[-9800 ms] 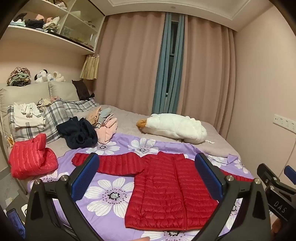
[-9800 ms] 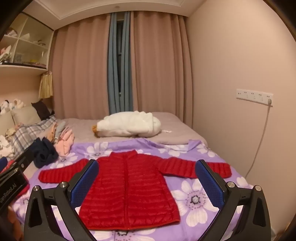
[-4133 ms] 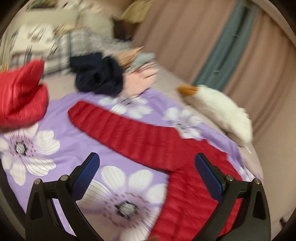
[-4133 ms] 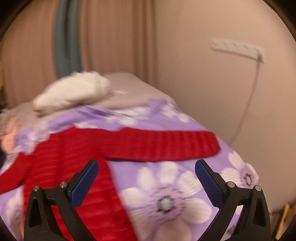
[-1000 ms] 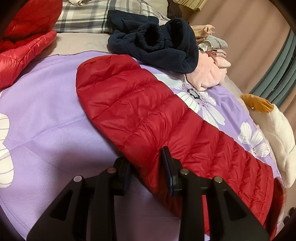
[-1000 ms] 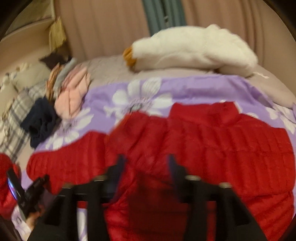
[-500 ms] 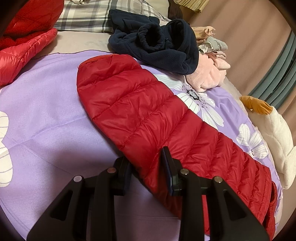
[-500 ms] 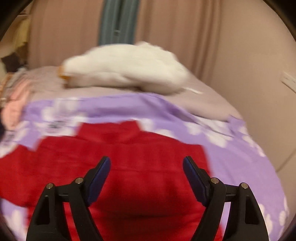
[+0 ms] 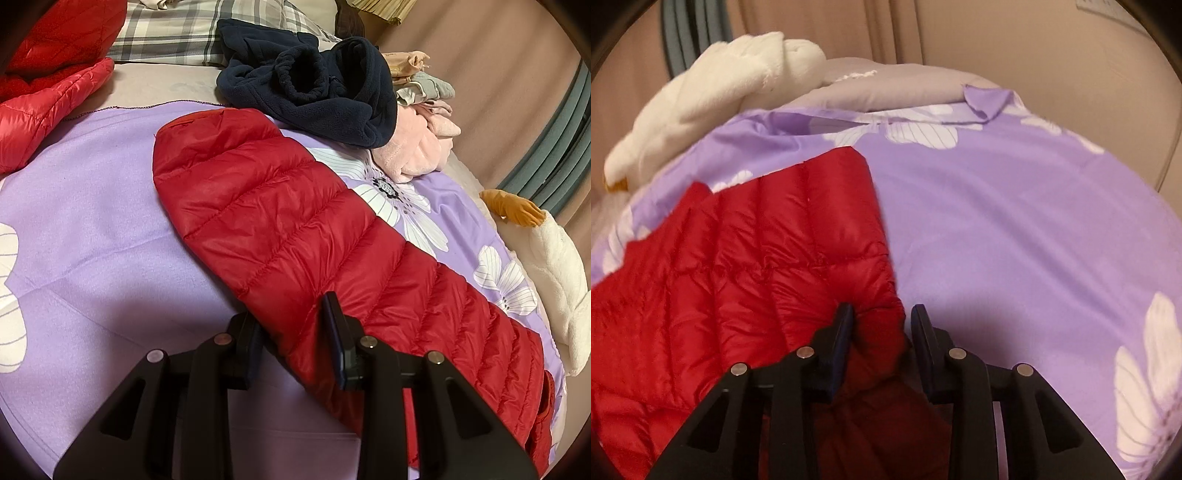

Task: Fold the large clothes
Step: 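Lift the sleeve in the right tool, fold it across the jacket body, release, then lift the sleeve in the left tool, fold it across the body, release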

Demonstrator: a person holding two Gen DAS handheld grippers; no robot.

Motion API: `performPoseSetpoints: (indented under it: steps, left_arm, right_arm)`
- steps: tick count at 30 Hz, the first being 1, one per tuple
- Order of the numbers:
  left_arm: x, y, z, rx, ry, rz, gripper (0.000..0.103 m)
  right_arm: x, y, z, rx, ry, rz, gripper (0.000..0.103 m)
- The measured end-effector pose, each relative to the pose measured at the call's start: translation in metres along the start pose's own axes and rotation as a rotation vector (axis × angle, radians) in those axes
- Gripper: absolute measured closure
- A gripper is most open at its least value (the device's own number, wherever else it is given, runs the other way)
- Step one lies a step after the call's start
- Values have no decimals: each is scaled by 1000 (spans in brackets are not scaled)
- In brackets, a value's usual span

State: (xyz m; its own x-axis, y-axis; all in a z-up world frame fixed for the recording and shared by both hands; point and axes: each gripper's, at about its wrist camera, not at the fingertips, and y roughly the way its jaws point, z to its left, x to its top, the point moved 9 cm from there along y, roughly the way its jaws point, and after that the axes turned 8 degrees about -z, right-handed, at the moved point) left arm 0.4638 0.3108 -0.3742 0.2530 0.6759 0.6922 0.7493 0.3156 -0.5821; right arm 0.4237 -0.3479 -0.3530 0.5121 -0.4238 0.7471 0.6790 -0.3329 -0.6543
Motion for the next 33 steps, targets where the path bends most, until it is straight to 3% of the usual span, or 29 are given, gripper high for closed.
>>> performPoseSetpoints:
  steps: [11,17,19,20,22,25,30,33]
  left_arm:
    - [0,0,1,-9,-11,0,71]
    - [0,0,0,3,0,1,71]
    - [0,1,-2,21,19,3,71]
    - [0,1,-3,32,32,3,71]
    - [-1,2,-5,62,65,4,71]
    - [-1,3,-9,121,128,2,71]
    - [-1,1,-12,226,222,-9,70]
    - [-2,0,-16,283,287,-14,70]
  right_arm:
    - [1,0,-5,17,18,-3,69]
    - [4,3,-12,91,87,-1,63]
    - [4,-2,-19,133,124,22,60]
    - [3,-9,-24,142,122,28,53]
    - [1,-22,-41,110,100,21,44]
    - [0,-37,-67,32,90,-4,44]
    - [-9,-33,-87,137,229,-18,44]
    - [-7,-32,-78,97,172,-18,44]
